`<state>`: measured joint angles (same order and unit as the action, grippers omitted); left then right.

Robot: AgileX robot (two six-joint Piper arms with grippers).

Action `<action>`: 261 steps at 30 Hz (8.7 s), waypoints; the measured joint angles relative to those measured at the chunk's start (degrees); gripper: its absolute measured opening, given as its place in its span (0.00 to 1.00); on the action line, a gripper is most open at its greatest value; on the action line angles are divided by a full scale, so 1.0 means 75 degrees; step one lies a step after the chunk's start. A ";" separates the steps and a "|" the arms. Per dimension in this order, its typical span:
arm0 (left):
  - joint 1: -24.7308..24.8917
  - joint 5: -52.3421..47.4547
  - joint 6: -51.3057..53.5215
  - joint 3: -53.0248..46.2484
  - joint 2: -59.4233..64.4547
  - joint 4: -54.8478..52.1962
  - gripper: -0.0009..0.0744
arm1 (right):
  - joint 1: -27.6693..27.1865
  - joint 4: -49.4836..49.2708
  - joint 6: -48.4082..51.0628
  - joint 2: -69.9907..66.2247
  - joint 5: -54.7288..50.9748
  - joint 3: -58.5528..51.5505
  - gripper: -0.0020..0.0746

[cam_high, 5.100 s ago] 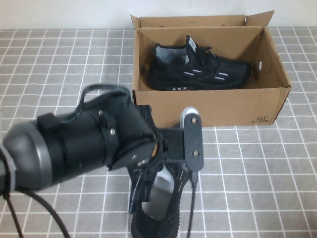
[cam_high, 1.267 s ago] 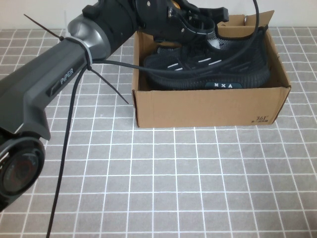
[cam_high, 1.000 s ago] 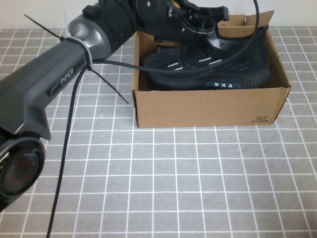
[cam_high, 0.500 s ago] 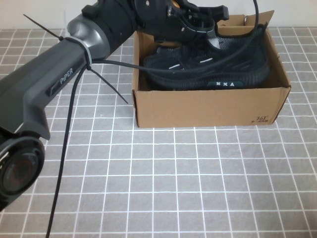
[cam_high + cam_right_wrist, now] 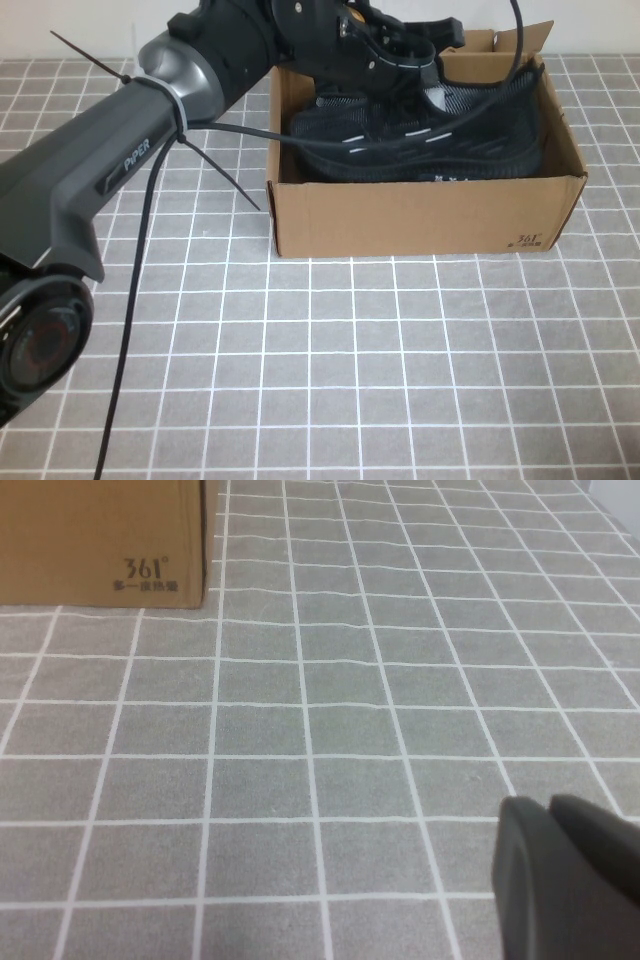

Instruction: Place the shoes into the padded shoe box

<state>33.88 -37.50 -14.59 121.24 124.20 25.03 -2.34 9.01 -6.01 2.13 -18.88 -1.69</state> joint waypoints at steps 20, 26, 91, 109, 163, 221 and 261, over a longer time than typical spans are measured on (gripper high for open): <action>0.0496 0.1039 -0.0201 -0.0014 0.0084 0.0536 0.01 | 0.0000 0.0013 0.0016 0.0000 0.0000 0.0000 0.02; 0.0496 0.0872 -0.0201 -0.0014 0.0084 0.0404 0.01 | 0.0000 0.0029 0.0016 0.0000 0.0000 0.0000 0.02; 0.0530 0.0872 -0.1788 -0.0911 -0.0166 -0.0874 0.01 | 0.0000 0.0387 0.0016 0.0000 0.0000 0.0000 0.02; 0.0650 0.0911 -0.1635 -0.0918 -0.0166 -0.0604 0.01 | 0.0000 0.0387 0.0016 0.0000 0.0000 0.0000 0.02; 0.0386 -0.1239 -0.0208 -0.0283 -0.0166 -0.1917 0.45 | 0.0000 0.0387 0.0001 0.0000 0.0000 0.0000 0.02; -0.0329 -0.3026 0.2476 -0.8373 -1.0730 -0.1890 0.01 | 0.0000 0.0387 0.0015 0.0000 0.0000 0.0000 0.02; -0.2060 0.3797 0.2526 -1.3337 -1.4209 -0.2505 0.01 | 0.0000 0.0374 0.0015 0.0000 0.0000 0.0000 0.02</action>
<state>18.43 -9.03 4.35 21.22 17.63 6.24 -2.34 11.81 -5.90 2.13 -18.88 -1.69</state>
